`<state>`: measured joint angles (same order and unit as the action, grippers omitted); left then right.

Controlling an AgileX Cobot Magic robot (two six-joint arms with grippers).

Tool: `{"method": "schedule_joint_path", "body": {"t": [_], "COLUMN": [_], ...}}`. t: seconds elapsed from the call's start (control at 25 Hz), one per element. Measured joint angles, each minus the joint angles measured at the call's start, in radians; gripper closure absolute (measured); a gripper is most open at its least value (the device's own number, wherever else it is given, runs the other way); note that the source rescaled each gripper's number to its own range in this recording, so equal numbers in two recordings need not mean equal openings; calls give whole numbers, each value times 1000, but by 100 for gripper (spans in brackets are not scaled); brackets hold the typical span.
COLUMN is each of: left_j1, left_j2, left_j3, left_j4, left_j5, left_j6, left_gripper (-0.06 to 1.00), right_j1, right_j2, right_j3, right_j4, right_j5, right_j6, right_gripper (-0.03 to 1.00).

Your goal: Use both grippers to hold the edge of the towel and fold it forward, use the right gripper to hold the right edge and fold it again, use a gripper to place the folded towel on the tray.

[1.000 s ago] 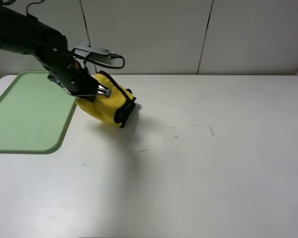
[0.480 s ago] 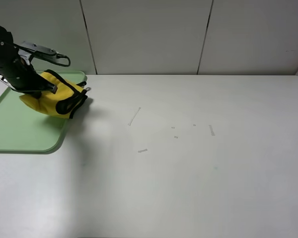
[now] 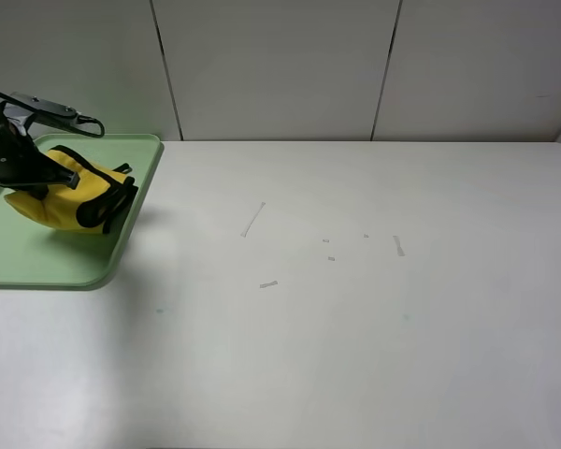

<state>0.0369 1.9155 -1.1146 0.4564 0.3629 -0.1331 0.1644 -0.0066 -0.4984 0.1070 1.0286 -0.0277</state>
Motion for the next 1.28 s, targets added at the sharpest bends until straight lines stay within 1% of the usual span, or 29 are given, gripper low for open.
{"method": "schedule_joint_path", "body": {"t": [0.12, 0.16, 0.2, 0.24, 0.28, 0.32, 0.36, 0.4, 0.48, 0.56, 0.68, 1.0, 1.12, 1.28], "left_j1": [0, 0, 0, 0, 0, 0, 0, 0, 0, 0, 0, 0, 0, 0], "left_j2": [1, 1, 1, 1, 1, 2, 2, 2, 2, 2, 2, -11, -38, -97], "left_j3": [6, 11, 15, 20, 21, 21, 21, 21, 21, 21, 21, 21, 22, 61], "left_j4": [0, 1, 2, 3, 3, 3, 3, 3, 3, 3, 3, 3, 3, 3], "left_j5": [-9, -16, -24, -34, -41, -48, -57, -63, -64, -61, -53, -27, -2, 20], "left_j6": [0, 0, 0, 3, 6, 7, 10, 14, 25, 44, 52, 55, 56, 56], "left_gripper": [84, 81, 72, 58, 39, 24, 13, 6, -1, -4, -5, -5, -5, -5], "right_j1": [0, 0, 0, 0, 0, 0, 0, 0, 0, 0, 0, 0, 0, 0], "right_j2": [0, 0, 0, 0, 0, 0, 0, 0, 0, 0, 0, 0, 0, 0], "right_j3": [0, 0, 0, 0, 0, 0, 0, 0, 0, 0, 0, 0, 0, 0], "right_j4": [0, 0, 0, 0, 0, 0, 0, 0, 0, 0, 0, 0, 0, 0], "right_j5": [0, 0, 0, 0, 0, 0, 0, 0, 0, 0, 0, 0, 0, 0], "right_j6": [0, 0, 0, 0, 0, 0, 0, 0, 0, 0, 0, 0, 0, 0], "right_gripper": [-3, -3, -3, -3, -3, -3, -3, -3, -3, -3, -3, -3, -3, -3]}}
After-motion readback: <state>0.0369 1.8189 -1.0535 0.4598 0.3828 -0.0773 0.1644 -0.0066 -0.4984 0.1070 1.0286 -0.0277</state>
